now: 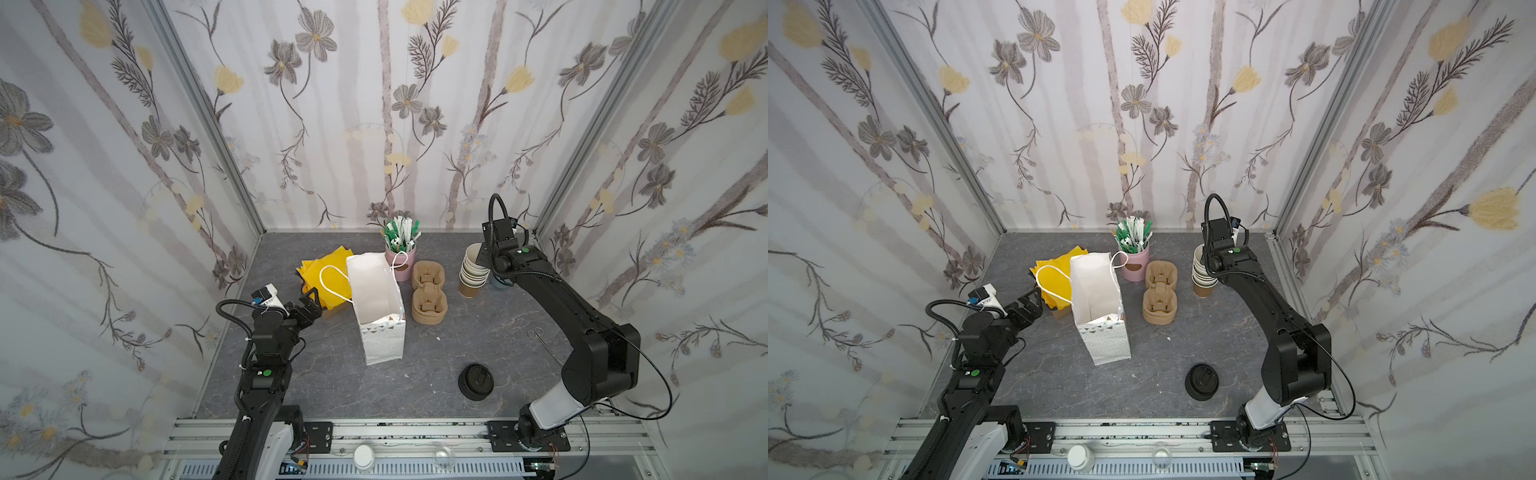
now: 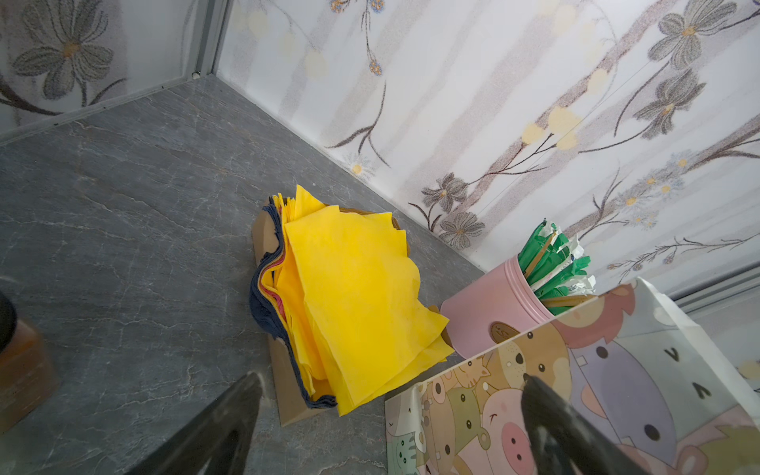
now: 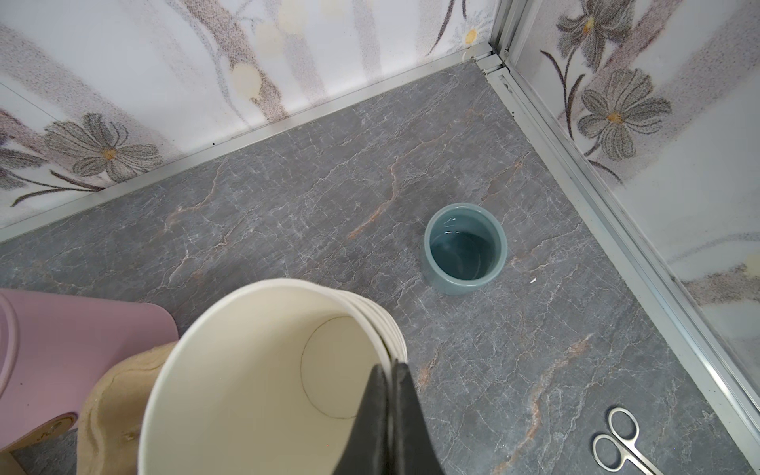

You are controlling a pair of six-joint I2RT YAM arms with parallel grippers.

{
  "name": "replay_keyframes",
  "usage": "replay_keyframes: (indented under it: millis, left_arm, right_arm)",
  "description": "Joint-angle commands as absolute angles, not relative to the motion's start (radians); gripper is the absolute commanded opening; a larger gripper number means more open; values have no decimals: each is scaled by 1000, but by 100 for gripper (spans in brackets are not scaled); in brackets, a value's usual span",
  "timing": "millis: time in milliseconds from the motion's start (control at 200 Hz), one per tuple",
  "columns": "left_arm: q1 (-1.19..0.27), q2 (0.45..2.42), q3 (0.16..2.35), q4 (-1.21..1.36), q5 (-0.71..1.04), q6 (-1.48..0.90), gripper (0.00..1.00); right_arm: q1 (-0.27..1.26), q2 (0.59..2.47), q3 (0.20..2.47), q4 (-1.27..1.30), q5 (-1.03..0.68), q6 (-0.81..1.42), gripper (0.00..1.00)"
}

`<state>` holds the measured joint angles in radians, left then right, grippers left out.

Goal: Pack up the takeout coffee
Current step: 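Reach the right gripper to the cup stack and grasp the top green cup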

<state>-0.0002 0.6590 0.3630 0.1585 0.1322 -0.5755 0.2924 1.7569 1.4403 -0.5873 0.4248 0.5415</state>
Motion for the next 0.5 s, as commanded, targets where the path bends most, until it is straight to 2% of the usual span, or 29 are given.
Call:
replay_keyframes:
  millis: [0,495]
  left_arm:
    - [1,655,377,174,130,-565,100]
    - [2,644,401,146,146,-561,100]
  right_arm:
    - [292,1736,1455,-574,434,565,4]
    - [261,1604,1466,-533,360,611,2]
